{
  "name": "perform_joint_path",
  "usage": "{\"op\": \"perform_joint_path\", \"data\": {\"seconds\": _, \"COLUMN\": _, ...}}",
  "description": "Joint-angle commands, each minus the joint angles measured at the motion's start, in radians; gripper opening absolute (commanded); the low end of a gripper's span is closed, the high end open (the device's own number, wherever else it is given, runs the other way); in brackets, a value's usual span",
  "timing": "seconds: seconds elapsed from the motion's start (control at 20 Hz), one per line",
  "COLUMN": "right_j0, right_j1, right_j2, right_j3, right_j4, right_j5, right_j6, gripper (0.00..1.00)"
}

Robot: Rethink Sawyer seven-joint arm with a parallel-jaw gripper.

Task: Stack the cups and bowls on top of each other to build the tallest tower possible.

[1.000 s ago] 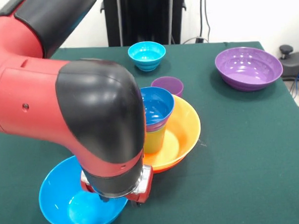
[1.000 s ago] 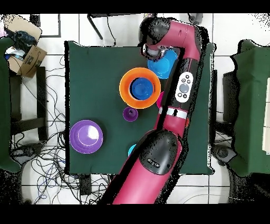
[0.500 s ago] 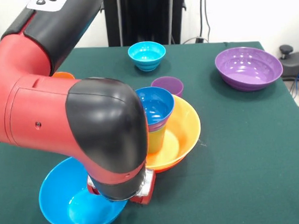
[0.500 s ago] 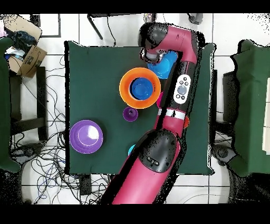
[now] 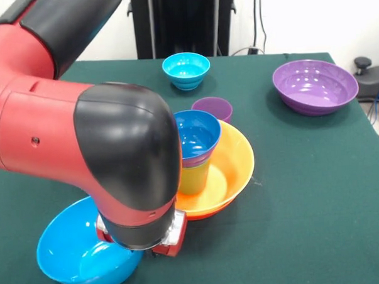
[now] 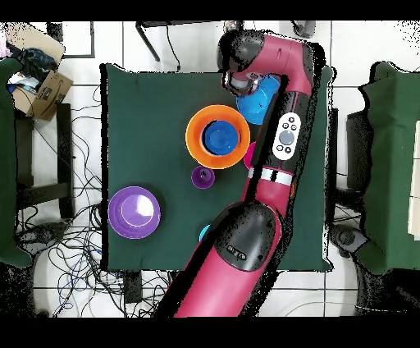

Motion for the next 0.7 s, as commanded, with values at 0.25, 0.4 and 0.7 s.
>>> {"op": "perform_joint_path", "data": {"seconds": 0.25, "right_j0": 0.039, "right_j1": -0.054, "right_j2": -0.038, "right_j3": 0.022, "right_j4": -0.101, "right_j5": -0.038, "right_j6": -0.099, "gripper": 0.00}}
{"op": "perform_joint_path", "data": {"seconds": 0.4, "right_j0": 0.042, "right_j1": -0.102, "right_j2": -0.003, "right_j3": 0.003, "right_j4": -0.117, "right_j5": 0.028, "right_j6": -0.122, "gripper": 0.00}}
{"op": "perform_joint_path", "data": {"seconds": 0.7, "right_j0": 0.041, "right_j1": -0.182, "right_j2": -0.027, "right_j3": 0.023, "right_j4": -0.089, "right_j5": 0.108, "right_j6": -0.124, "gripper": 0.00}}
